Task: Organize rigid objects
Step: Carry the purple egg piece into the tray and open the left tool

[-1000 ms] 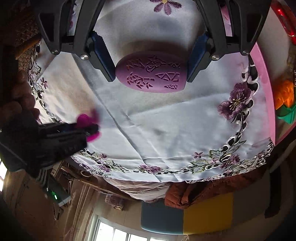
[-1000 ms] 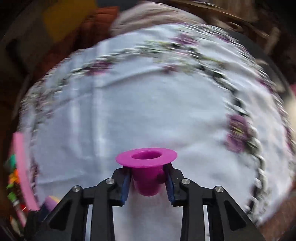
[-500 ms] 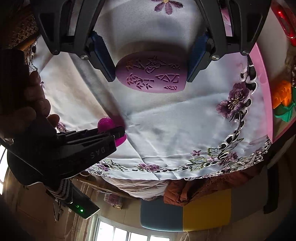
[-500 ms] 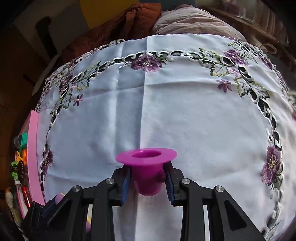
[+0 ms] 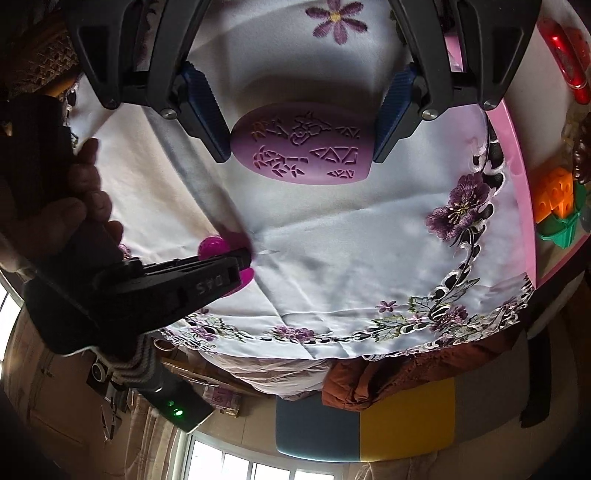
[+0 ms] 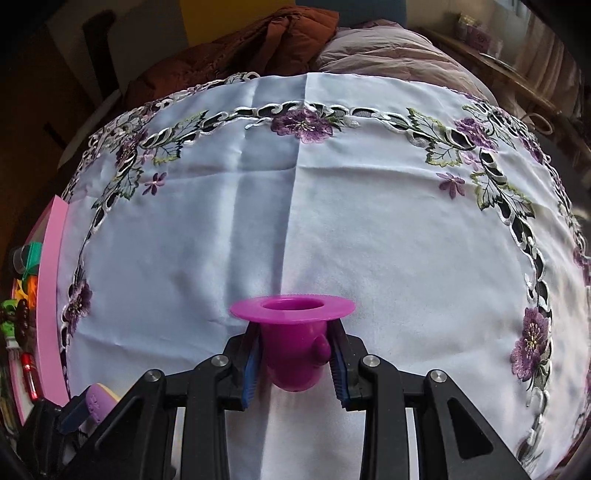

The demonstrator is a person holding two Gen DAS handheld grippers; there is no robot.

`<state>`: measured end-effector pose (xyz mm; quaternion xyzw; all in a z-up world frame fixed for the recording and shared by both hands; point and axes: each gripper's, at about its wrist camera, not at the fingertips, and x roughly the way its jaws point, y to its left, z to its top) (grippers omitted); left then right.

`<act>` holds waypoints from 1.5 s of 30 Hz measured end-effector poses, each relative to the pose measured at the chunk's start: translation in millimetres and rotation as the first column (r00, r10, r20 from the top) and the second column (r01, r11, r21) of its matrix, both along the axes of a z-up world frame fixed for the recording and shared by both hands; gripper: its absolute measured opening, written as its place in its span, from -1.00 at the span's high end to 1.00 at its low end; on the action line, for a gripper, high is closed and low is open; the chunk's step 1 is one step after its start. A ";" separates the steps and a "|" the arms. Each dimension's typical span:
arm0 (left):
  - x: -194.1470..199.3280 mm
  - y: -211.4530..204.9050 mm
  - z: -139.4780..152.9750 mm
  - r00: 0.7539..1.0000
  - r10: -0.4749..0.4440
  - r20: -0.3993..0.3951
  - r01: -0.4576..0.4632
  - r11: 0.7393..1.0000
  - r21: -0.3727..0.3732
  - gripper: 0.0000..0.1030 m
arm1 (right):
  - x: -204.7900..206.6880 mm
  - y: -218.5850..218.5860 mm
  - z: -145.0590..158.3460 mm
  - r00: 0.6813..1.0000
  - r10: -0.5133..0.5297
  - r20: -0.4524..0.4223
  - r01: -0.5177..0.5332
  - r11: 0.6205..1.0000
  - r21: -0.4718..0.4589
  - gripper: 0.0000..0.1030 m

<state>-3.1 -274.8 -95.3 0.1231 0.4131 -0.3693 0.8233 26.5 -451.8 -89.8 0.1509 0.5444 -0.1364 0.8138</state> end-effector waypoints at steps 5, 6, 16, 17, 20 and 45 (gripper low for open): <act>-7.8 3.7 12.5 1.000 -0.011 0.017 0.012 1.000 -0.018 -0.50 | 0.2 1.0 -0.5 1.000 0.011 0.000 -0.011 1.000 -0.011 0.36; -8.9 4.9 16.0 1.000 -0.011 0.021 0.011 1.000 -0.023 -0.50 | -0.3 0.6 -0.4 1.000 0.011 0.001 -0.011 1.000 -0.010 0.36; -16.5 30.4 67.1 0.996 0.035 0.080 -0.026 0.994 -0.109 -0.50 | 1.3 5.9 -1.1 1.000 0.029 -0.005 -0.029 0.999 -0.045 0.35; -16.5 33.8 69.9 0.996 0.041 0.082 -0.031 0.993 -0.115 -0.50 | 1.5 6.5 -1.1 0.999 0.032 -0.005 -0.032 0.998 -0.051 0.35; -15.3 45.4 78.4 0.995 0.062 0.082 -0.051 0.990 -0.130 -0.50 | 2.3 8.0 -1.3 0.999 0.043 -0.006 -0.043 0.997 -0.065 0.35; 16.8 270.2 79.2 0.872 0.490 -0.022 -0.486 0.858 -0.167 -0.50 | 5.6 15.9 -2.7 0.996 0.090 -0.021 -0.093 0.987 -0.134 0.35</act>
